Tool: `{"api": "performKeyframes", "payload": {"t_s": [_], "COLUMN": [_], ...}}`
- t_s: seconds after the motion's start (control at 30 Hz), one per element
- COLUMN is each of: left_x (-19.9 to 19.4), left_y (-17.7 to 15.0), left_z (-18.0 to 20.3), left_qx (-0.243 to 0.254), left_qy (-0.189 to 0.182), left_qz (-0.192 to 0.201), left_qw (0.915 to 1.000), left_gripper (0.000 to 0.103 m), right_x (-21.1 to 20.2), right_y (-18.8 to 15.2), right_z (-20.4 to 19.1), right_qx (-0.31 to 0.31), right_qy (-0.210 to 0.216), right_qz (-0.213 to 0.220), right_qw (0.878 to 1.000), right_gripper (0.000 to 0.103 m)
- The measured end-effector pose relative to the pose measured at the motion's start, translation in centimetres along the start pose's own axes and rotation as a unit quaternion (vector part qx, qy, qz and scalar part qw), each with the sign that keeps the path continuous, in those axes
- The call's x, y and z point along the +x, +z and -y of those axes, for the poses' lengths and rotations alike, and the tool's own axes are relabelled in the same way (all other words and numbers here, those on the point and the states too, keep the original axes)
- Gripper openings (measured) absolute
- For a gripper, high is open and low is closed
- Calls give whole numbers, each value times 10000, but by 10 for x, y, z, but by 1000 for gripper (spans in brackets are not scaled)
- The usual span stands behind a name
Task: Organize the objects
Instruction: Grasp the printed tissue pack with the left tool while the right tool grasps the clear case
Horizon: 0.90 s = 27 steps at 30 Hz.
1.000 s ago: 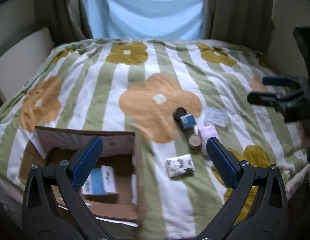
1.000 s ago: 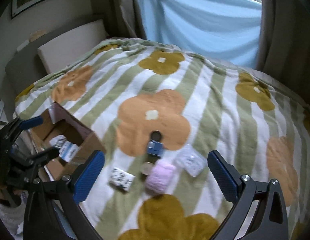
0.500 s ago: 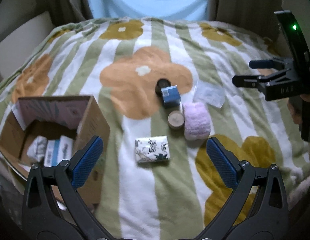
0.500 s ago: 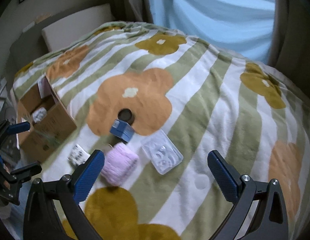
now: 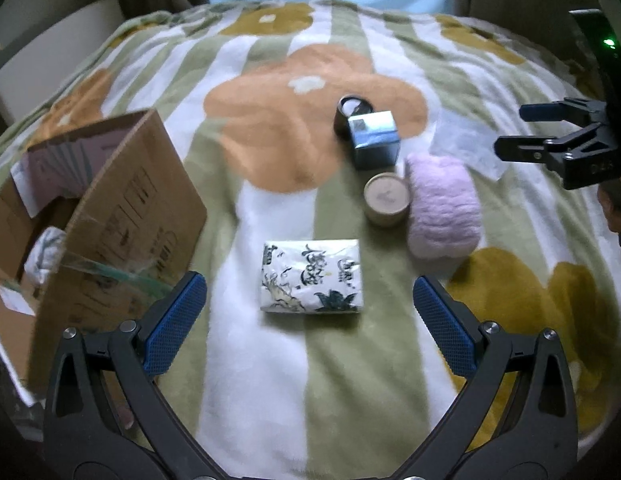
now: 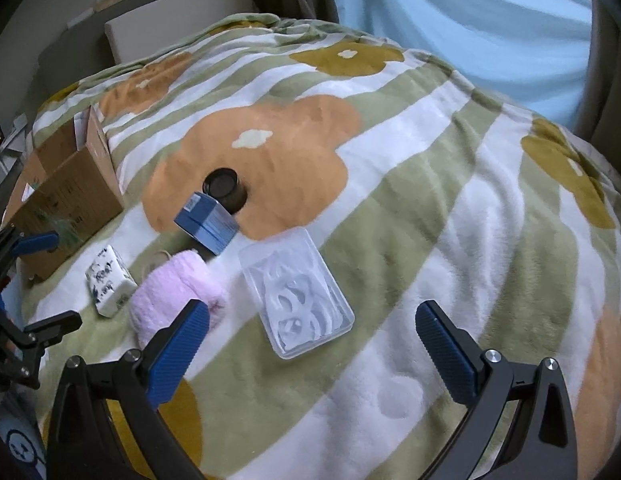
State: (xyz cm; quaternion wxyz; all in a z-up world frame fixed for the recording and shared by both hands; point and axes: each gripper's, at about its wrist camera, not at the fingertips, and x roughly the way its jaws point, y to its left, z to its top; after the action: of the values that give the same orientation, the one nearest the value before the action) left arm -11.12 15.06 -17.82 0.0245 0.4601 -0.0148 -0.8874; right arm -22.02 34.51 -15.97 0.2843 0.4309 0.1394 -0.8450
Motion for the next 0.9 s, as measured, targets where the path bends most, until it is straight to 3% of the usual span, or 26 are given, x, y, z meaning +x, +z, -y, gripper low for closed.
{"api": "performKeyframes", "payload": {"t_s": [0.3, 0.5, 0.77, 0.9], "left_x": [25, 33, 48, 49], "left_y": [0, 2, 2, 3], "left_z": [-5, 0, 1, -1], "left_qx": [-157, -66, -79, -95], "left_qy": [58, 77, -71, -163], "left_qz": [-165, -176, -417, -450], "left_qw": [9997, 9998, 9991, 9988], "left_gripper": [102, 99, 66, 59], "right_x": [30, 45, 48, 48], "right_y": [-2, 0, 1, 0], "right_z": [1, 3, -3, -7], "right_qx": [-95, -61, -232, -327], "right_qy": [94, 94, 96, -15], "right_qz": [-73, -153, -208, -202], "right_qw": [9999, 9998, 9995, 9993], "right_gripper": [103, 89, 61, 59]}}
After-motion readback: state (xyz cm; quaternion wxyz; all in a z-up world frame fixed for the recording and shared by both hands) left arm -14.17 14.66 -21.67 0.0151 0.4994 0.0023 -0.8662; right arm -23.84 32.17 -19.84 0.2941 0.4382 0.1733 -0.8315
